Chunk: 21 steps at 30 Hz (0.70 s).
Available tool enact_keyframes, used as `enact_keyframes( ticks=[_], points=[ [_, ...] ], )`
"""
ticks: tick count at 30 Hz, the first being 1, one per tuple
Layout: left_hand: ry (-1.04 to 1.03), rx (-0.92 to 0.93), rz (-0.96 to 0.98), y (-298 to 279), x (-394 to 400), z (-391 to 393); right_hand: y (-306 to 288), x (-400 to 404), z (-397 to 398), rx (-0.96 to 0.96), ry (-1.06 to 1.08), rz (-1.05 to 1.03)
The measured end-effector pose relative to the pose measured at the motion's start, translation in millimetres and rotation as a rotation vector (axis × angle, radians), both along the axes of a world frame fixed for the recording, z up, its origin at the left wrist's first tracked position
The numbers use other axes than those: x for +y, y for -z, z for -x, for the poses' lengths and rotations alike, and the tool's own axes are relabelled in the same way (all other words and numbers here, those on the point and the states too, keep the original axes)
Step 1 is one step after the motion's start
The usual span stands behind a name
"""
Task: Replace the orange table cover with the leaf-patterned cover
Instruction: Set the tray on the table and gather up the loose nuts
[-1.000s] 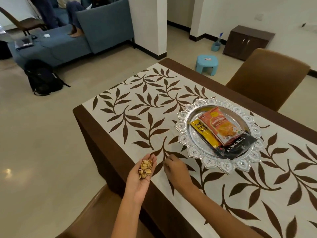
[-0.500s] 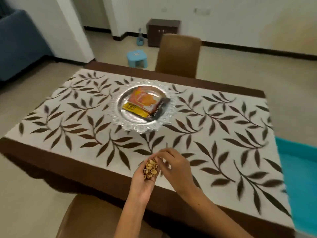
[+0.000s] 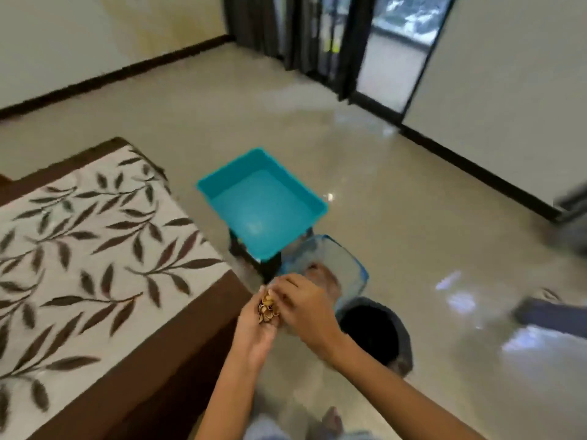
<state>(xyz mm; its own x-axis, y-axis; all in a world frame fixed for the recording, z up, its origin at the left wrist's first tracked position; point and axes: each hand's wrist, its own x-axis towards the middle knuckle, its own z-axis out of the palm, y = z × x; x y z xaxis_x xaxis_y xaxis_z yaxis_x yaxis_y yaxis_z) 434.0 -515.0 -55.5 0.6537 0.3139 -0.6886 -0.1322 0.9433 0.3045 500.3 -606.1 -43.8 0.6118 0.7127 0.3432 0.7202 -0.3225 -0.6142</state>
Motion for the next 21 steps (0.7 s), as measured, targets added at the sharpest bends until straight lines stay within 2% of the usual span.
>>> enact_keyframes(
  ticks=[5, 12, 16, 21],
  points=[
    [0.286, 0.014, 0.116, 25, -96, -78, 24, -119, -49, 0.051, 0.282, 0.031],
    [0.575, 0.030, 0.179, 68, -180, -136, 82, -201, -76, 0.215, 0.610, 0.049],
    [0.599, 0.227, 0.169, 140, -209, -157, 132, -222, -86, 0.282, 0.733, 0.055],
    [0.656, 0.254, 0.187, 228, -226, -182, 217, -237, -104, 0.314, 0.828, 0.132]
  ],
)
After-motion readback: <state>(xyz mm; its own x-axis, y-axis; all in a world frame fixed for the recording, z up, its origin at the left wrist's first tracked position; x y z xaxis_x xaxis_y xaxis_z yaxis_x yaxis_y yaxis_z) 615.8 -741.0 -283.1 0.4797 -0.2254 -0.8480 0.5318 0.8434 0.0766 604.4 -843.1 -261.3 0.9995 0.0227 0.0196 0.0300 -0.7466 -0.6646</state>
